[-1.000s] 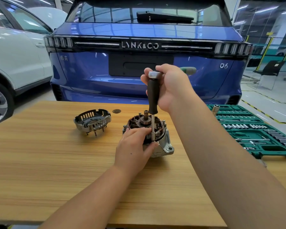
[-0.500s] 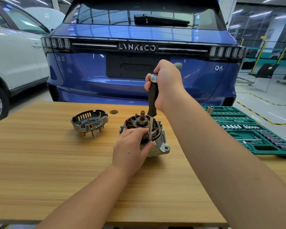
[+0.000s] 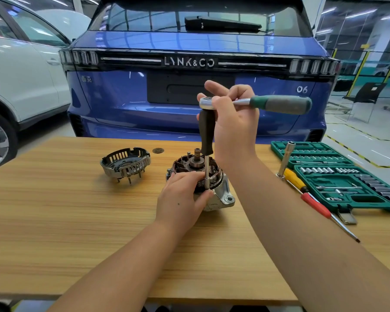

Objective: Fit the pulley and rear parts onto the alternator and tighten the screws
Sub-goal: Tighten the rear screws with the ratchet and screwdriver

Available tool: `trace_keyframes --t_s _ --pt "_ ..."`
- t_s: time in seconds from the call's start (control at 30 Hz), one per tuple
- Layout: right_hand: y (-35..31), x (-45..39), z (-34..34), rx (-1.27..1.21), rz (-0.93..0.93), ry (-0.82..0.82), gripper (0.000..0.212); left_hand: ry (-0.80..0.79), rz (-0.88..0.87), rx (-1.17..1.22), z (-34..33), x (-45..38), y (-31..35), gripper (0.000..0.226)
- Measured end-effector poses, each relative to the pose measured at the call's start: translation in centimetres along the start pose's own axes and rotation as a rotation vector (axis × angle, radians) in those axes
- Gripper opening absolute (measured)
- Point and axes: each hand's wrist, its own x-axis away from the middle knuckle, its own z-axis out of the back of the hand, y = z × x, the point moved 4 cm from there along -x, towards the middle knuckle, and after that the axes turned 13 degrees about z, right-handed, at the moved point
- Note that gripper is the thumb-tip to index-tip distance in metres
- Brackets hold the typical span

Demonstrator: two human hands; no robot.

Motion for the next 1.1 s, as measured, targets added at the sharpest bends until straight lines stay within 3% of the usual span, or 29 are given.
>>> trace_keyframes --t_s 0.13,0.2,0.33,0.47,0.6,0.83,0.93,1.0,1.1 --pt "-1.7 0.2 0.7 0.598 0.498 -0.349 0.019 -0.001 0.002 0.002 0.1 0.0 0.0 0.044" --pt "-2.0 0.3 0.4 0.822 0.585 -0.609 0.027 0.002 0.007 0.008 0.1 -0.1 -0.1 0.042" --pt "-2.5 -0.9 -0.1 1.093 0.432 -0.984 0.060 -0.027 0.024 -0.008 0.2 -0.4 -0.2 0.044" --pt "-3.3 -2.2 -0.5 1.200 0.298 -1.280 0.062 -0.066 0.018 -0.074 0.6 -0.8 -0.2 0.045" --pt "-3.4 -3.2 -1.1 1.216 0.282 -1.445 0.059 -0.127 0.018 -0.113 0.9 -1.2 -0.2 0.048" --pt "-3.6 -4.2 -3.0 1.413 0.303 -1.490 0.047 -0.208 0.026 -0.123 1.2 -1.4 -0.5 0.060" --pt "-3.4 -5.1 -4.0 1.482 0.182 -1.405 0.045 -0.205 0.031 -0.127 1.2 -1.4 -0.5 0.062" --pt "-3.0 -5.6 -3.8 1.447 -0.079 -1.239 0.040 -0.194 0.037 -0.118 1.0 -1.4 -0.5 0.061" --pt "-2.4 -4.8 -2.3 0.829 -0.670 -0.724 0.023 -0.194 0.052 -0.093 0.8 -1.5 -0.5 0.056"
